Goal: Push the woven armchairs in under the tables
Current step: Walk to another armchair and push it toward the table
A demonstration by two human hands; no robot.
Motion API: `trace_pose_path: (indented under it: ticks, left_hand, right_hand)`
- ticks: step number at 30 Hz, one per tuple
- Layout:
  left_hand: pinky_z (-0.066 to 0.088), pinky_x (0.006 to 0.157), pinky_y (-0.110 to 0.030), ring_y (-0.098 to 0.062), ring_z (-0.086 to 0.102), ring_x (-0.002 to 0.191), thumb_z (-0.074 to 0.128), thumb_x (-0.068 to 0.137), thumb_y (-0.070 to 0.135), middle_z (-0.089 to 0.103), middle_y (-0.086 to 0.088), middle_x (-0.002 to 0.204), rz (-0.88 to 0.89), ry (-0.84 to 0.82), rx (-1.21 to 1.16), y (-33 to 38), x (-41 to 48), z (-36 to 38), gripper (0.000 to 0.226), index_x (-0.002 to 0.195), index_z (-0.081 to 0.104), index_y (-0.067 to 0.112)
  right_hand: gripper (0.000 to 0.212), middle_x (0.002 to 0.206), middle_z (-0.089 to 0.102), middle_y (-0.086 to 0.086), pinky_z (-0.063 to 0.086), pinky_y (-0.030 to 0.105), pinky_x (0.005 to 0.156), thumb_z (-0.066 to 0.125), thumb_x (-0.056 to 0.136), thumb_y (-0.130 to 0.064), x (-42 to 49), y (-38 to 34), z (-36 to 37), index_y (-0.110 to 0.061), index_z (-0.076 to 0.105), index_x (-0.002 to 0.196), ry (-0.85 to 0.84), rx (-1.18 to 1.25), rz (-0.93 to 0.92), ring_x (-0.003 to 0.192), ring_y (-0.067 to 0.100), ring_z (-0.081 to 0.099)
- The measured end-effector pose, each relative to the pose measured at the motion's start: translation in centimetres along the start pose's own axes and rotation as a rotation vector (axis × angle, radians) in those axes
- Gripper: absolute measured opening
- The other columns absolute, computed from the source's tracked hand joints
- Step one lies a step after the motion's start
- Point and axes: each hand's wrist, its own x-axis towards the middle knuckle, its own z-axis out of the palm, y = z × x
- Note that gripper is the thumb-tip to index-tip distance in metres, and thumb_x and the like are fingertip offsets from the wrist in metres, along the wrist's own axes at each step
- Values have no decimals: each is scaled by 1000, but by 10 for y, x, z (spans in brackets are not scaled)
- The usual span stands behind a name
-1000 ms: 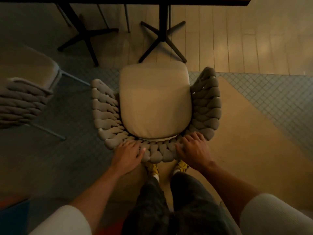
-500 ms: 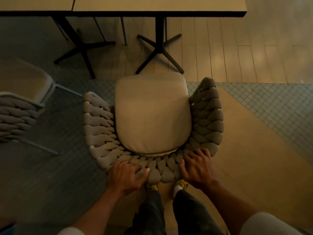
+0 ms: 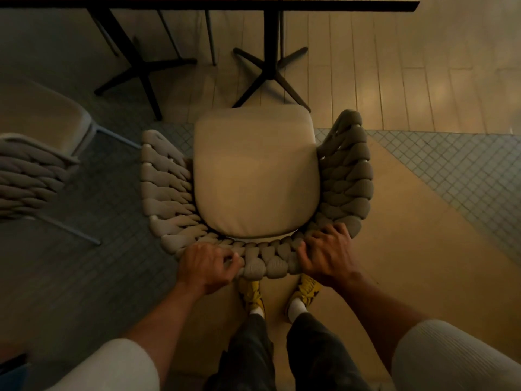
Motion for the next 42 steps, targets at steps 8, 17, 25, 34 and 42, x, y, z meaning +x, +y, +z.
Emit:
trace_pose_path:
  ticks: [8,17,25,34,42]
  left_hand:
    - [26,52,-28,-23,61,58,47,89,54,66,-2,61,2,4,17,-12,18,-3,41,74,76,29]
    - [26,52,-30,-25,64,61,45,88,57,68,-5,65,5,2,59,-22,36,-4,43,76,75,29]
    - [26,54,-29,-26,64,64,44,89,57,69,-5,68,10,11,101,-41,64,-9,44,77,76,28]
    - [32,50,-27,-23,60,58,43,91,56,68,-4,67,40,17,114,-57,85,-12,46,81,78,28]
    - [25,52,-28,-20,59,60,40,92,58,69,-1,68,18,13,119,-74,111,-16,48,81,77,30]
  right_hand:
    - [41,65,62,-3,35,40,80,38,99,-45,20,-2,-8,-27,47,63,4,-3,13,70,22,47]
    - [42,63,61,-2,34,39,79,36,99,-44,39,-4,-10,-28,44,61,7,-6,17,69,22,46]
    - [44,61,60,-1,32,39,76,42,97,-41,69,-9,-14,-24,47,57,4,-29,40,68,22,46]
    - [47,61,58,-4,32,37,78,31,100,-44,90,-10,-21,-27,44,59,-9,-32,45,68,19,40]
    - [46,61,55,-5,23,37,74,26,99,-44,120,-11,-26,-26,45,61,-45,-86,19,67,20,39]
